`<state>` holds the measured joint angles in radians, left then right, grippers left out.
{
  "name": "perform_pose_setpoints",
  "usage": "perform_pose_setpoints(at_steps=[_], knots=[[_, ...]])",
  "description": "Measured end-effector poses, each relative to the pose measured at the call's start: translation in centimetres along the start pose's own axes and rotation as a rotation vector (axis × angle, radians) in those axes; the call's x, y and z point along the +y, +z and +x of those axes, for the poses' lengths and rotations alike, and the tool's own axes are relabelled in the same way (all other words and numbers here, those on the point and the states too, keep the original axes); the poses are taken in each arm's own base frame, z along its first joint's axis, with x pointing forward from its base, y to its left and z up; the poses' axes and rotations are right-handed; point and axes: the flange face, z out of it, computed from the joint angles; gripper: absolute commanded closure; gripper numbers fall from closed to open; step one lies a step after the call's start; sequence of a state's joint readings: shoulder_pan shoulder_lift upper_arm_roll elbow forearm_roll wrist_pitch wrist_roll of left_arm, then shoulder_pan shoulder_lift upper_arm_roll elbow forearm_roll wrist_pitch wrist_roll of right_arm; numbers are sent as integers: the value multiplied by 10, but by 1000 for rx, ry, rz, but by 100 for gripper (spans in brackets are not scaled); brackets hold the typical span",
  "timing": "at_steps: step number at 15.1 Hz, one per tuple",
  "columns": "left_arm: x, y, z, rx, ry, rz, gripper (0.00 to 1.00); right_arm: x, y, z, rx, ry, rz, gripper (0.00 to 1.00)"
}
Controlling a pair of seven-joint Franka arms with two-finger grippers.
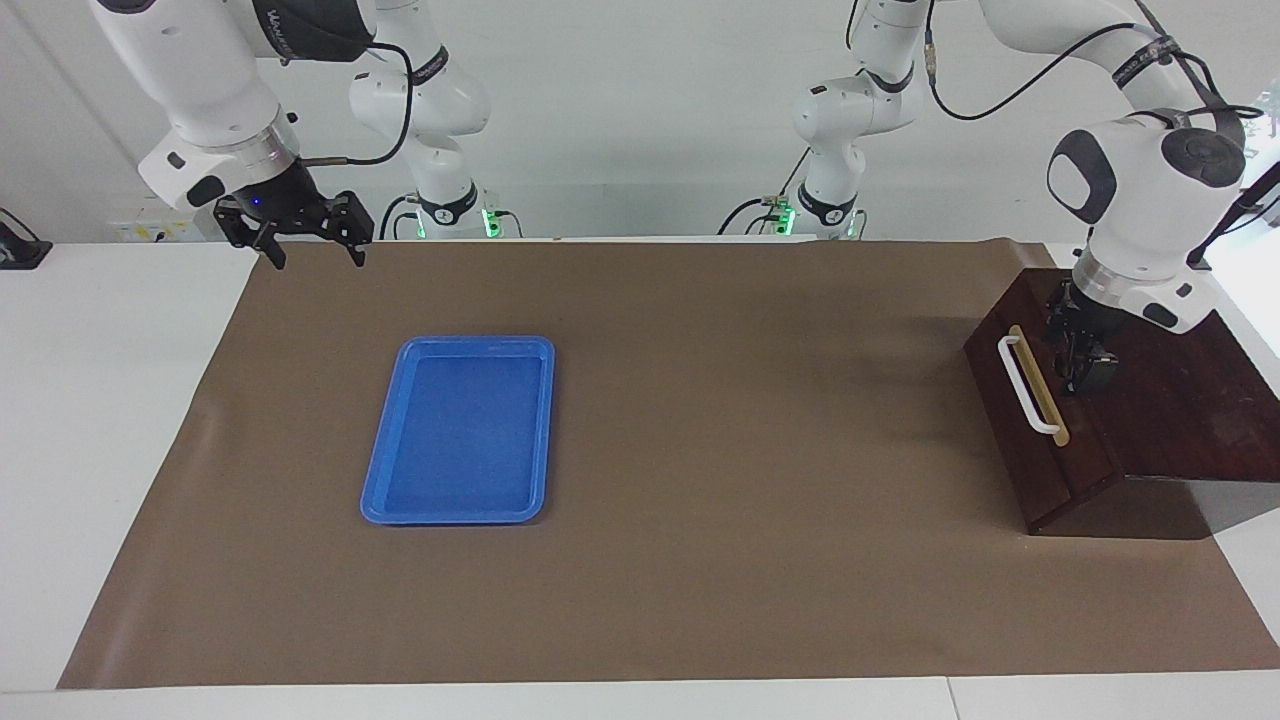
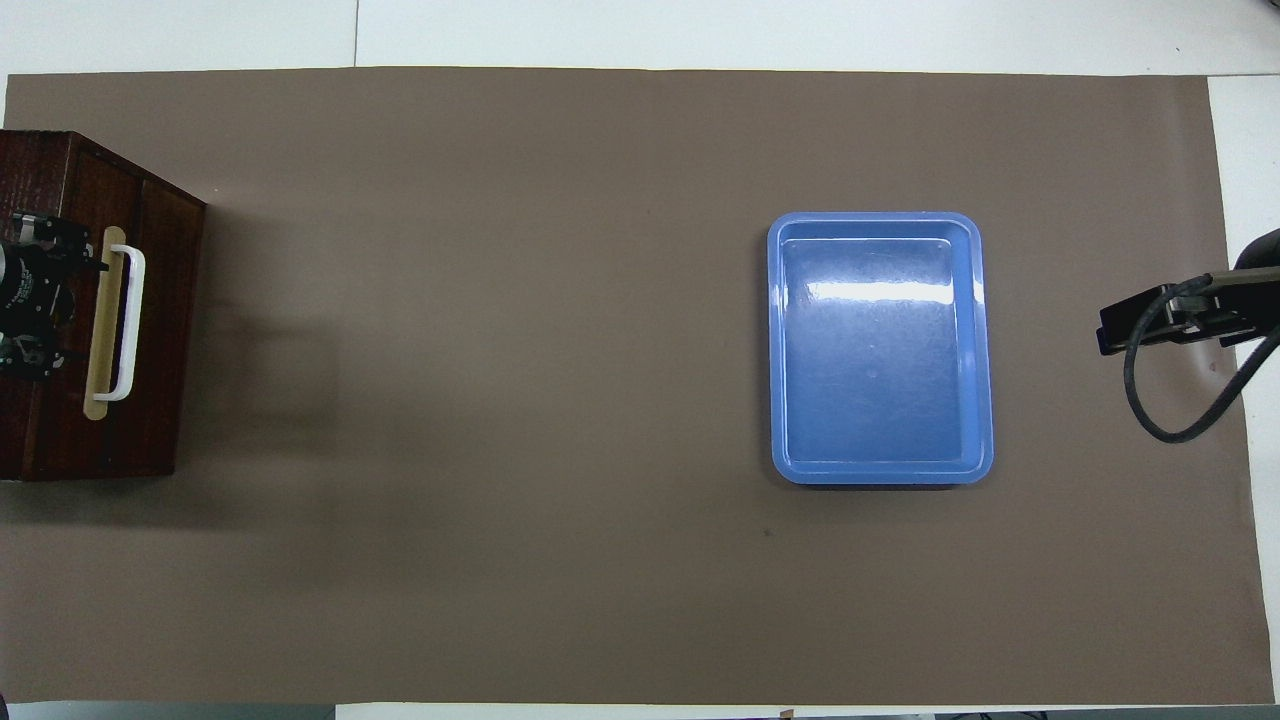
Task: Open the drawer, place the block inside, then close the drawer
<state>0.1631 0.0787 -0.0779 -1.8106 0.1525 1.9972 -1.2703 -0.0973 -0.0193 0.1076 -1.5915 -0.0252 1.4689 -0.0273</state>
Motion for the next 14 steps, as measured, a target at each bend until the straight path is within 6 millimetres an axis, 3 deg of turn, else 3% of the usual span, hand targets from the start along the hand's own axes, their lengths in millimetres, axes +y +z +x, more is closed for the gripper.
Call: perform_pose_setpoints(at_steps=[5,14], knots=[[15,-40,-43,-2,114,-20,0,0,0,0,0,0,0,0],[20,-53,-73,-89,610,-35,0,0,0,0,0,1,0,0]])
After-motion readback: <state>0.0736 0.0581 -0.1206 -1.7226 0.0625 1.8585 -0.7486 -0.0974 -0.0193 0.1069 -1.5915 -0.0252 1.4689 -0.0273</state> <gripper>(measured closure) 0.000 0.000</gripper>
